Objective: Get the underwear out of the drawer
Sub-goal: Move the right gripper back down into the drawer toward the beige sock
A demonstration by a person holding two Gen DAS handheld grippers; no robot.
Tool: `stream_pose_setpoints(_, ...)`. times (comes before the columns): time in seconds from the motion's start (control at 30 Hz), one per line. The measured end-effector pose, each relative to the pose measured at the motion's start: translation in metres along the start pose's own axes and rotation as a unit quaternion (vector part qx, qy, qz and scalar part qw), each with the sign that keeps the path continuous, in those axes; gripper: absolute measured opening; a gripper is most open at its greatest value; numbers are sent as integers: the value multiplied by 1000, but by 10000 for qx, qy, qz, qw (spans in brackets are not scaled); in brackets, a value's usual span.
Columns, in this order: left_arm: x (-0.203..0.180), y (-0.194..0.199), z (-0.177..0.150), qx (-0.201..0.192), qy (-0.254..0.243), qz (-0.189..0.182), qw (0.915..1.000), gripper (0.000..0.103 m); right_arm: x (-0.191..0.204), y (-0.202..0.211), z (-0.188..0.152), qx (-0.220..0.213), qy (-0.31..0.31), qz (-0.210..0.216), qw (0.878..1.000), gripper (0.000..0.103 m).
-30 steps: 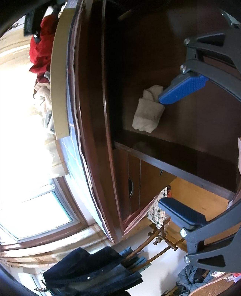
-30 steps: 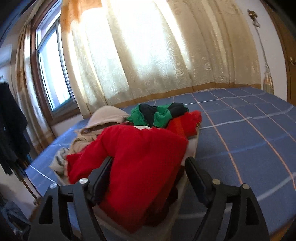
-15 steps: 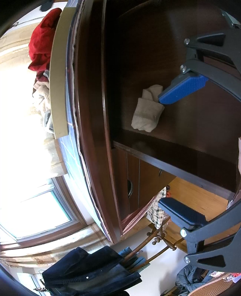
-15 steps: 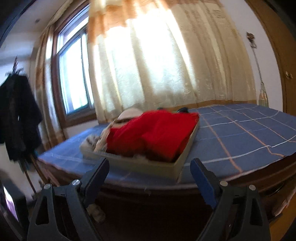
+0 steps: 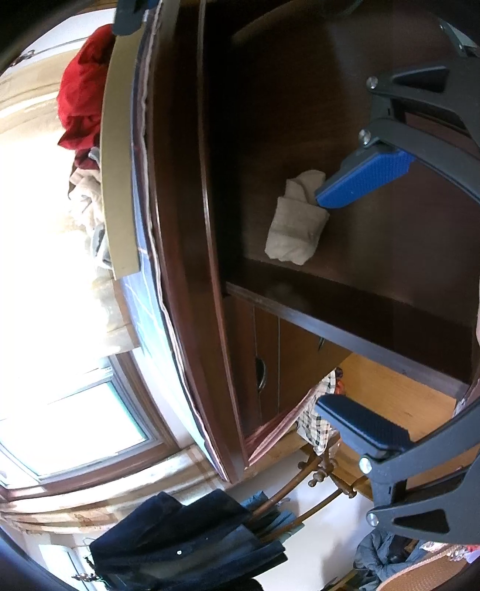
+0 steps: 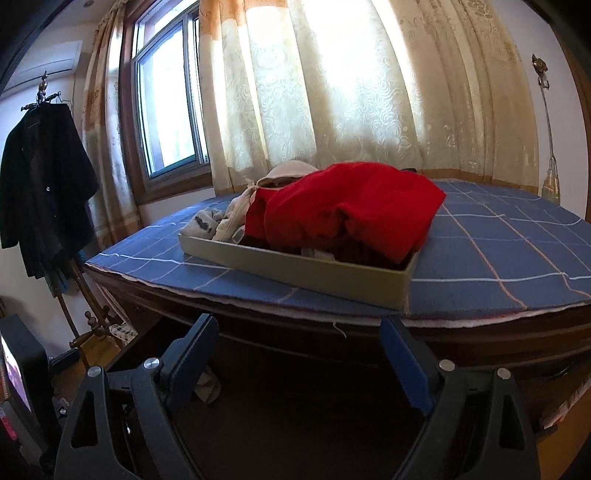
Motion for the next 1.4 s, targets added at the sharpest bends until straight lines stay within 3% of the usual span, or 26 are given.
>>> stream_pose_setpoints(0.2,5,3,-1,-94,195,-59,9997,103,-9,8,-2,57,-182,97,9998,91)
stream_pose_setpoints(0.43,4,5,-2,-166,147,-50,9997,103,-29,27,-16,653,-146,175,9976,91)
stream_pose_setpoints(0.6,3,5,-1,-103,100,-52,9999,103,-41,66,-10,705,271,-283,9967,91)
stream_pose_setpoints(0.67,2,4,-1,-84,95,-43,9999,103,-45,82,1,539,532,-806,9939,91)
stream_pose_setpoints(0.7,3,4,-1,-79,100,-43,9999,103,-45,88,6,391,725,-1282,9883,91)
stream_pose_setpoints(0.73,3,4,-2,-74,103,-45,9999,103,-45,95,12,172,988,-1997,9747,91)
stream_pose_setpoints(0.77,2,4,-1,-73,101,-49,9999,103,-45,105,20,-187,1324,-2967,9456,91)
stream_pose_setpoints(0.8,2,4,-1,-74,94,-54,9999,103,-46,112,27,-424,1466,-3401,9279,91)
stream_pose_setpoints(0.87,2,4,-1,-72,63,-70,9999,103,-48,130,40,-820,1599,-3908,9028,91)
stream_pose_setpoints(0.97,2,4,-1,-74,71,-70,9999,103,-49,146,51,-918,1968,-4187,8818,91)
stream_pose_setpoints(1.07,2,3,-1,-70,125,-69,9999,103,-44,138,47,-638,2377,-4078,8793,91)
stream_pose_setpoints(1.1,2,3,-1,-64,148,-70,9998,103,-41,132,44,-579,2434,-3942,8843,91)
stream_pose_setpoints(1.13,3,3,-1,-66,164,-75,9998,103,-36,126,41,-522,2419,-3717,8948,91)
stream_pose_setpoints(1.2,3,3,-1,-72,173,-112,9998,103,-22,102,31,-227,2176,-2645,9392,91)
stream_pose_setpoints(1.23,3,3,-1,-65,172,-132,9997,103,-12,83,24,37,2122,-2057,9553,91)
stream_pose_setpoints(1.27,3,3,-1,-61,167,-148,9997,103,-2,65,19,271,2158,-1645,9621,91)
stream_pose_setpoints(1.33,4,4,-1,-78,173,-168,9997,103,24,27,0,813,2431,-899,9624,91)
stream_pose_setpoints(1.4,6,4,-2,-103,218,-172,9996,103,48,-7,-20,1301,2822,-347,9498,91)
Point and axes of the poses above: each gripper's, at about its wrist camera, not at the fingertips, and y roughly against the way its jaws point, x to its left, z to its top, the point moved 1 cm from there along -y, roughly the way its jaws point, and after that the axes turned 3 degrees about -y, right-handed, at the moved point
